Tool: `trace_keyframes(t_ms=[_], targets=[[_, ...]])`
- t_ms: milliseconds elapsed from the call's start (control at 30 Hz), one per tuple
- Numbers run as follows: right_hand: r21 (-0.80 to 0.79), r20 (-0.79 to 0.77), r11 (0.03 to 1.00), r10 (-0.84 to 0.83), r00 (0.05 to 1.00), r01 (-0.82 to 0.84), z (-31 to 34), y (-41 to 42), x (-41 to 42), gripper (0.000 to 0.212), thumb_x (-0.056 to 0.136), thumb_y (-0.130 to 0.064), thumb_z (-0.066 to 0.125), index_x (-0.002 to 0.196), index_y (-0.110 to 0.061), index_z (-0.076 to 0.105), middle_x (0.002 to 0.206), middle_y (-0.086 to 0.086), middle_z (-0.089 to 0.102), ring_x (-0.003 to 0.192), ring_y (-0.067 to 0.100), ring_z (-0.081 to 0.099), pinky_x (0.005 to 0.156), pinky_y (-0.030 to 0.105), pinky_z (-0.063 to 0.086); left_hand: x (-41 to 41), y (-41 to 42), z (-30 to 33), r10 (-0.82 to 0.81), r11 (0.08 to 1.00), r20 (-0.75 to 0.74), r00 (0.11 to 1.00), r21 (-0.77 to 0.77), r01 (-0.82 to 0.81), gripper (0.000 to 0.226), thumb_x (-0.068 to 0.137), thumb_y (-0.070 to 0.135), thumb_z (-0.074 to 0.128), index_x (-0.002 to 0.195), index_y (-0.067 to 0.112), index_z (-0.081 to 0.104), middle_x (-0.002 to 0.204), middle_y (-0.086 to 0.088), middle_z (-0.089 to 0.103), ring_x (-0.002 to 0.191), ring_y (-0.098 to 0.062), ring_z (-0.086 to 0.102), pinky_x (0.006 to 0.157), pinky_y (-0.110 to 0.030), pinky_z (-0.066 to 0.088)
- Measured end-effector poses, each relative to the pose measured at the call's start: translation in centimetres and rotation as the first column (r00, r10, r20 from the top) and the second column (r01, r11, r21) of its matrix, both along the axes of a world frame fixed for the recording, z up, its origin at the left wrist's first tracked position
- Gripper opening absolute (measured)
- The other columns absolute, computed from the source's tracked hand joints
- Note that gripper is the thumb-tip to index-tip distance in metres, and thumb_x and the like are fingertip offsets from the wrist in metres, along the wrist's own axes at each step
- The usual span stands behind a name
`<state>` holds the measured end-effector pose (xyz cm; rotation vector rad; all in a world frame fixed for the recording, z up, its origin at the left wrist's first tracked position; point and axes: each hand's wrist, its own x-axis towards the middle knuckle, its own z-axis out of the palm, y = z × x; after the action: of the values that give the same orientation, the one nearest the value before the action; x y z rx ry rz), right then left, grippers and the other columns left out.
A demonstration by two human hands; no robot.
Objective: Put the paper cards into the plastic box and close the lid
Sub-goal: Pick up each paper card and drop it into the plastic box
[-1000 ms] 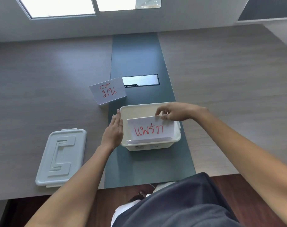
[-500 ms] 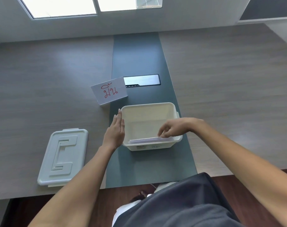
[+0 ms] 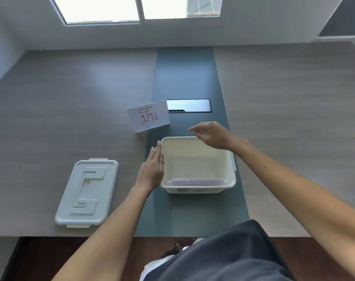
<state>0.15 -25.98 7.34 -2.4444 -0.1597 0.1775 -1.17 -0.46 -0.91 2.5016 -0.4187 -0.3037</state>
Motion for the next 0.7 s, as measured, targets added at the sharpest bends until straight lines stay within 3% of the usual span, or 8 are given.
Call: trace_keyframes(t_ms=[100, 233, 400, 700], targets=[[-0.048, 0.017, 0.999, 0.005, 1.000, -0.004, -0.8, 0.8, 2.6, 0.044, 0.100, -0.021, 0.052, 0.144, -0.015, 0.051, 0.152, 0.001, 0.045, 0.142, 0.015, 0.039, 0.117, 0.025, 0.026, 0.2, 0.2, -0.2, 0.000, 1.000, 0.011, 1.000, 0.015, 0.000, 0.053, 0.107, 0.030, 0.019, 0.158, 0.026, 0.004, 0.165, 0.013, 0.005, 0.152, -0.015, 0.012, 0.109, -0.046, 0.039], [-0.233, 0.058, 0.970, 0.079, 0.995, -0.063, -3.1, 1.5, 6.5, 0.053, 0.103, -0.030, 0.045, 0.153, -0.015, 0.035, 0.164, 0.004, 0.019, 0.152, 0.020, 0.016, 0.122, 0.037, 0.018, 0.3, 0.3, -0.6, 0.012, 1.000, 0.023, 1.000, 0.005, -0.012, 0.053, 0.107, 0.035, 0.018, 0.158, 0.030, 0.004, 0.165, 0.015, 0.006, 0.152, -0.014, 0.015, 0.106, -0.042, 0.040], [-0.458, 0.169, 0.883, 0.199, 0.965, -0.102, -5.2, 2.6, 10.8, 0.055, 0.104, -0.032, 0.038, 0.155, -0.016, 0.026, 0.166, 0.007, 0.009, 0.153, 0.025, 0.008, 0.123, 0.037, 0.007, 0.3, 0.2, -1.2, 0.022, 1.000, 0.068, 0.997, 0.004, -0.023, 0.054, 0.106, 0.034, 0.019, 0.158, 0.029, 0.006, 0.165, 0.014, 0.008, 0.151, -0.014, 0.017, 0.102, -0.040, 0.046], [-0.535, 0.104, 0.836, 0.204, 0.973, -0.118, -7.2, 4.8, 18.2, 0.065, 0.102, -0.031, 0.040, 0.158, -0.012, 0.012, 0.166, 0.010, 0.004, 0.153, 0.026, 0.006, 0.124, 0.040, 0.008, 0.4, 0.2, -1.6, 0.007, 1.000, 0.120, 0.993, -0.006, -0.007, 0.054, 0.105, 0.035, 0.016, 0.158, 0.027, 0.005, 0.164, 0.016, 0.008, 0.152, -0.009, 0.013, 0.109, -0.032, 0.039]])
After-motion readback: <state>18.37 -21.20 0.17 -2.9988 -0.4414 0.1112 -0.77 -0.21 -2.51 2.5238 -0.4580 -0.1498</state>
